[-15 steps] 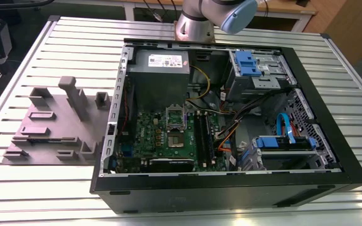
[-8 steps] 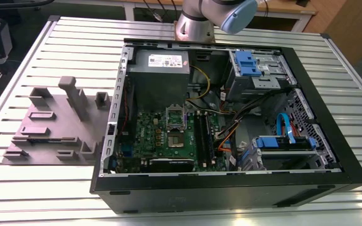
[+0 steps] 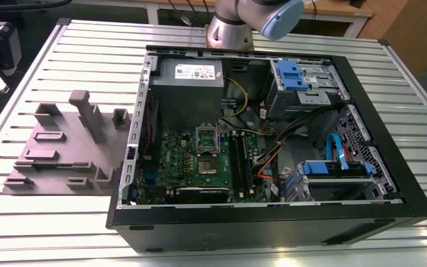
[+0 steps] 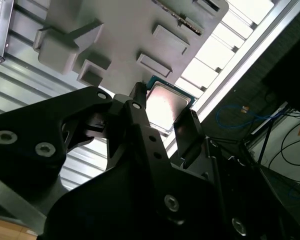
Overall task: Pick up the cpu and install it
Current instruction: 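Pick up the cpu and move it towards the insertion slot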
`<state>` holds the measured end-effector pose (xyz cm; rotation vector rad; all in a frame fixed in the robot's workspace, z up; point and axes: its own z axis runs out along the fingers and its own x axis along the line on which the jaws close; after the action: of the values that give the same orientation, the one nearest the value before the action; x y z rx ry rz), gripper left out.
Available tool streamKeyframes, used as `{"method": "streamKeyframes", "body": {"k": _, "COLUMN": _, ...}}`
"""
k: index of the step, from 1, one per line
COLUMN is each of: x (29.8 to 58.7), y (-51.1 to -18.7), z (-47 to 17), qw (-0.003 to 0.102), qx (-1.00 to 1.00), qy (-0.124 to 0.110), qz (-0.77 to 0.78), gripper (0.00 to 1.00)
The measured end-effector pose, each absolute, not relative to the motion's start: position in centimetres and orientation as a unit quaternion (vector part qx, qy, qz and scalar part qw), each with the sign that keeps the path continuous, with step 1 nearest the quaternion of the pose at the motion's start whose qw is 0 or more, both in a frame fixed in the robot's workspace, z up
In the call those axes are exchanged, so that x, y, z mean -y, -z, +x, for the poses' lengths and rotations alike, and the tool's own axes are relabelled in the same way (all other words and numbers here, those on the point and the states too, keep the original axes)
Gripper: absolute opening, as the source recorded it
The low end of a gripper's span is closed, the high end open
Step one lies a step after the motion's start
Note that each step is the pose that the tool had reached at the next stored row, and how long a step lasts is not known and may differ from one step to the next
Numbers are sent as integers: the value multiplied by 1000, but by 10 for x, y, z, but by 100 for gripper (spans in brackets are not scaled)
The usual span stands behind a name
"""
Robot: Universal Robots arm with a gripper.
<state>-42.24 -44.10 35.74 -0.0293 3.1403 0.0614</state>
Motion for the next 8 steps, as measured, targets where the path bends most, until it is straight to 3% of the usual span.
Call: {"method": "streamKeyframes", "body": {"k": 8, "x": 441, "y": -357, "z": -407, "qw": 0, "qx": -1000, "qy": -20, "qz": -9, "gripper": 47}}
